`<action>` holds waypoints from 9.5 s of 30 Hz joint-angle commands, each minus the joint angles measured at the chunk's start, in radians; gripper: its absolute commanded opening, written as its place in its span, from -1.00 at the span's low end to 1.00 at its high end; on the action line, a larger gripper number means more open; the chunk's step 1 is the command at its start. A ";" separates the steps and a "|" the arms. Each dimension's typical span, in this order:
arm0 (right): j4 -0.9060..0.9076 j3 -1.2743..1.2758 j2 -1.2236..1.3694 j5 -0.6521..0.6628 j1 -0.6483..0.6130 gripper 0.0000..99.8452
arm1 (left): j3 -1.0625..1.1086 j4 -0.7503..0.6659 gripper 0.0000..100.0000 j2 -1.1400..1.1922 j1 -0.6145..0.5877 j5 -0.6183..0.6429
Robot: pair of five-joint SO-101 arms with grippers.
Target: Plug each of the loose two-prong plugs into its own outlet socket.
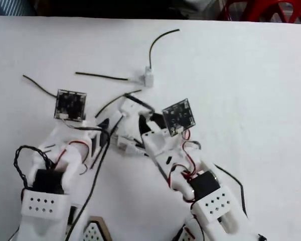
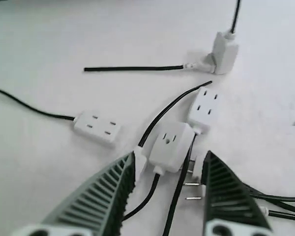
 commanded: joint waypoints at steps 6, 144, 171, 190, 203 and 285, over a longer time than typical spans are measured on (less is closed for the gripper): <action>-0.064 -0.126 0.236 -0.002 0.084 -0.97 | 0.064 -0.103 -0.54 -0.013 -0.010 -0.095; -0.364 -0.204 0.677 0.186 0.252 -0.97 | -0.130 -0.052 -0.65 0.245 -0.140 -0.120; -0.127 -0.592 1.098 0.302 0.108 -0.97 | 0.015 -0.135 -0.65 0.240 -0.243 -0.032; -0.127 -0.430 0.908 0.226 0.102 -0.97 | 0.015 -0.135 -0.65 0.240 -0.243 -0.032; -0.139 -0.430 0.998 0.218 0.105 -0.97 | 0.015 -0.135 -0.65 0.240 -0.243 -0.032; 0.222 -0.746 1.017 0.117 0.283 -0.97 | 0.015 -0.135 -0.65 0.243 -0.243 -0.034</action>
